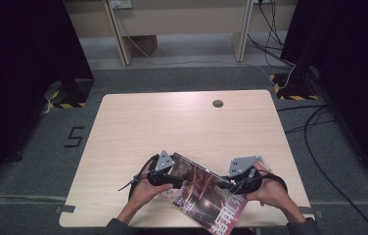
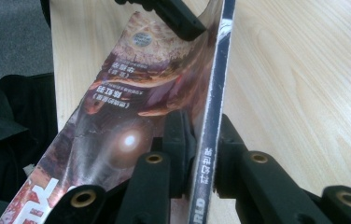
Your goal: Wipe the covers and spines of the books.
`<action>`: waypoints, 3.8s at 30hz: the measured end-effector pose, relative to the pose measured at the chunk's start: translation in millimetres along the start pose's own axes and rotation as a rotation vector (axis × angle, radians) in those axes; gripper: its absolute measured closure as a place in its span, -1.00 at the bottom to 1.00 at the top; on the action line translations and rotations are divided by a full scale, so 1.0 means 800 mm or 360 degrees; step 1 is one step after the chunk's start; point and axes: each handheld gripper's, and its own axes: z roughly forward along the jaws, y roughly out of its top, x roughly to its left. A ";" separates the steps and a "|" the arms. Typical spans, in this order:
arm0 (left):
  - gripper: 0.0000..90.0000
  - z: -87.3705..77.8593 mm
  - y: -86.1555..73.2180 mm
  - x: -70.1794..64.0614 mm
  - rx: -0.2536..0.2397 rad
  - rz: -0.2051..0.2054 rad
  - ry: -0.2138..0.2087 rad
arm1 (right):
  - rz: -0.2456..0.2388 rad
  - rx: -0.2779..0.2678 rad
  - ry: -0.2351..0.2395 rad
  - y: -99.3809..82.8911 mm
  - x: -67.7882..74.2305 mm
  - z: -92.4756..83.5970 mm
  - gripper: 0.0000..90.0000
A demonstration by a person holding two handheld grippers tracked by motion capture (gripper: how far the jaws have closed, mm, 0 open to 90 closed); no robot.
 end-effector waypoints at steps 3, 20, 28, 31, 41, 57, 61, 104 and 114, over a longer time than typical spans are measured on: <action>-0.41 -0.001 -0.002 -0.001 -0.0002 0.0027 -0.0009 | 0.0002 -0.0005 -0.0008 0.000 -0.001 0.001 0.76; 0.60 -0.029 -0.011 -0.001 -0.0002 0.0210 0.0090 | 0.0067 0.0142 -0.0179 0.007 -0.028 0.013 0.73; 0.72 -0.045 -0.019 -0.002 0.0002 0.0221 0.0154 | 0.0066 0.0108 -0.0291 0.017 -0.041 0.028 0.50; 0.75 -0.050 -0.022 -0.004 0.0026 0.0253 0.0198 | 0.0099 0.0051 -0.0362 0.019 -0.046 0.033 0.37; 0.80 -0.068 -0.029 -0.002 0.0022 0.0188 0.0244 | 0.0305 -0.0108 -0.0513 0.003 -0.052 -0.019 0.17; 0.80 -0.084 -0.040 -0.021 0.0003 0.0119 0.0271 | 0.0703 0.0080 -0.0819 -0.102 -0.070 -0.070 0.14; 0.80 -0.085 -0.042 -0.025 -0.0009 0.0112 0.0291 | 0.0739 0.0143 -0.0822 -0.116 -0.072 -0.063 0.14; 0.78 -0.079 -0.049 -0.057 0.0005 0.0076 0.0247 | 0.0519 -0.0118 -0.0534 -0.048 -0.037 -0.035 0.66; 0.77 -0.078 -0.049 -0.057 0.0002 0.0081 0.0252 | 0.0367 -0.0118 -0.0422 0.013 -0.028 0.016 0.66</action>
